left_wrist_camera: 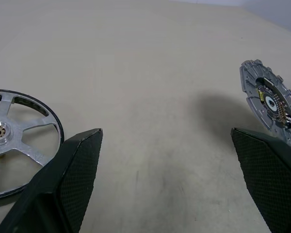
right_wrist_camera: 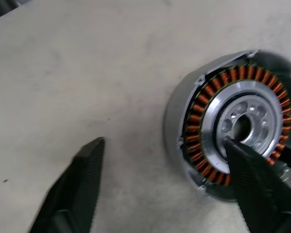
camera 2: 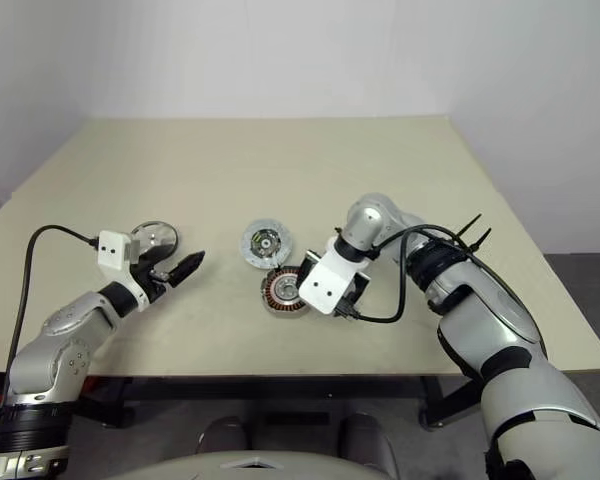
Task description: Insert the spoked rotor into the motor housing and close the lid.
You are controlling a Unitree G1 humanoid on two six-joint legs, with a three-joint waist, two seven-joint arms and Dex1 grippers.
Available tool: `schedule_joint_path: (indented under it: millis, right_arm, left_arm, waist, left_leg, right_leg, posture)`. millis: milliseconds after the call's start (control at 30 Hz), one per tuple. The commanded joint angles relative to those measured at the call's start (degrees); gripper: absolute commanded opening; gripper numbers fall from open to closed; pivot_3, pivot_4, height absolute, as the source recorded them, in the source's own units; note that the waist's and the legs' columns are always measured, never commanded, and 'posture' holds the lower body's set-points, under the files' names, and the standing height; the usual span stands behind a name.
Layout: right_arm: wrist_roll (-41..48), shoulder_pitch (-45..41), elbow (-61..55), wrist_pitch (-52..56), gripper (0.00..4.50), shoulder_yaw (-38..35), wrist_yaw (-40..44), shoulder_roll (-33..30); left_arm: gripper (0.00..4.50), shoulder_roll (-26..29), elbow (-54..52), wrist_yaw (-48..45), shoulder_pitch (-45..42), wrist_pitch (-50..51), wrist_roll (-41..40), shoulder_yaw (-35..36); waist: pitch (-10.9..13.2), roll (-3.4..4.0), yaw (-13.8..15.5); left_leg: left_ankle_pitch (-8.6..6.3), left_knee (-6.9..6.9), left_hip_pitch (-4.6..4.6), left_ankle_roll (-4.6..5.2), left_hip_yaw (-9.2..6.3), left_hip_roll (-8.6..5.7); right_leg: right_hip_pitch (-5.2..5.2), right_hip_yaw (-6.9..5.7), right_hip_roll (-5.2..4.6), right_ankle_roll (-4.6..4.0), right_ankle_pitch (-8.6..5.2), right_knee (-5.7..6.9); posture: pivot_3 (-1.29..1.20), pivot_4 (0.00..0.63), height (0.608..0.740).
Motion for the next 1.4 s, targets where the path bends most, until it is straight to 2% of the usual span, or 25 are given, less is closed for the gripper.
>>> schedule_joint_path:
  millis: [33, 67, 100, 133, 200, 367, 400, 833, 1067, 1400]
  right_arm:
    - [-1.24, -0.36, 1.32, -1.47, 3.27, -0.8, 0.56, 0.04]
    - [-1.24, -0.38, 1.48, -1.62, 2.97, -0.9, 0.6, 0.14]
    - [-1.26, -0.39, 1.61, -1.75, 2.97, -1.02, 0.64, 0.26]
    - [-1.3, -0.34, 1.64, -1.85, 2.41, -1.14, 0.62, 0.38]
    - [-1.37, -0.22, 1.61, -2.08, 1.91, -1.41, 0.66, 0.61]
    - [-1.59, -0.15, 1.82, -2.73, 0.22, -2.13, 0.67, 0.98]
    - [-1.66, -0.2, 1.94, -2.89, 0.04, -2.22, 0.67, 0.97]
    - [-2.13, -0.54, 2.87, -2.53, 0.04, -3.61, -1.41, 2.31]
    - [0.56, -0.81, -1.02, 9.81, 0.04, -7.89, -4.22, 6.62]
    - [-5.73, -5.73, 8.57, 9.38, 0.04, -8.0, -13.56, 10.9]
  left_arm:
    - [4.5, 0.26, -1.18, 0.34, -0.3, -1.18, 0.38, 1.2]
    - [4.5, 0.27, -1.11, 0.34, -0.31, -1.23, 0.41, 1.21]
    - [4.5, 0.3, -1.01, 0.34, -0.33, -1.29, 0.47, 1.24]
    - [4.5, 0.32, -0.93, 0.34, -0.34, -1.35, 0.51, 1.26]
    - [4.5, 0.35, -0.75, 0.33, -0.42, -1.47, 0.58, 1.29]
    - [4.5, 0.32, -0.53, 0.32, -0.78, -1.58, 0.77, 1.15]
    - [4.5, 0.26, -0.49, 0.31, -0.85, -1.61, 0.83, 1.09]
    - [4.5, 0.25, -0.19, 0.37, -0.85, -1.89, 1.21, 1.22]
    - [4.5, -0.3, -0.24, 0.69, -0.77, -2.24, 1.67, 0.64]
    - [4.5, -0.99, -2.0, 1.07, 0.38, -1.8, 1.87, 0.53]
  waist:
    - [-0.01, -0.01, 0.14]
    - [-0.01, -0.01, 0.23]
    - [-0.01, -0.02, 0.29]
    - [-0.02, -0.03, 0.32]
    - [-0.02, -0.03, 0.33]
    - [-0.09, -0.14, -0.09]
    - [-0.09, -0.14, -0.19]
    - [-0.1, -0.17, -0.22]
    - [-0.07, -0.13, -0.57]
    - [-0.05, -0.1, -0.15]
  left_leg:
    - [0.0, 0.01, 0.0, 0.0, 0.0, 0.0]
    - [0.0, 0.02, -0.01, 0.0, 0.0, -0.01]
    - [0.0, 0.03, -0.02, 0.0, 0.0, -0.02]
    - [0.0, 0.04, -0.02, 0.0, 0.0, -0.03]
    - [-0.01, 0.08, -0.03, 0.02, 0.0, -0.03]
    - [-0.02, 0.08, 0.03, 0.03, -0.01, 0.01]
    - [-0.01, 0.1, 0.05, 0.02, 0.0, 0.02]
    - [-0.01, 0.19, 0.06, 0.01, -0.02, 0.05]
    - [0.0, 0.18, 0.07, -0.02, -0.04, 0.13]
    - [0.0, 0.16, -0.06, -0.02, -0.04, 0.11]
  right_leg:
    - [0.0, 0.0, 0.0, 0.0, 0.0, 0.01]
    - [0.01, 0.0, -0.01, 0.0, 0.0, 0.01]
    - [0.01, 0.0, -0.02, 0.0, 0.0, 0.01]
    - [0.02, 0.0, -0.03, 0.0, 0.0, 0.01]
    - [0.02, 0.0, -0.04, 0.0, 0.0, 0.0]
    - [0.04, 0.0, -0.01, 0.0, 0.0, 0.05]
    - [0.04, 0.01, -0.01, 0.0, 0.0, 0.11]
    - [0.03, 0.01, 0.02, -0.05, 0.02, 0.21]
    - [-0.03, 0.02, 0.11, -0.12, 0.07, 0.25]
    - [-0.23, 0.0, 0.09, -0.15, 0.07, 0.08]
  posture:
    - [0.0, 0.0, 0.74]
    - [0.0, 0.0, 0.74]
    - [0.0, 0.0, 0.74]
    - [0.0, 0.0, 0.74]
    - [0.0, 0.0, 0.74]
    - [0.0, 0.0, 0.74]
    - [0.0, 0.0, 0.74]
    - [0.0, 0.0, 0.74]
    - [0.0, 0.0, 0.74]
    - [0.0, 0.0, 0.74]
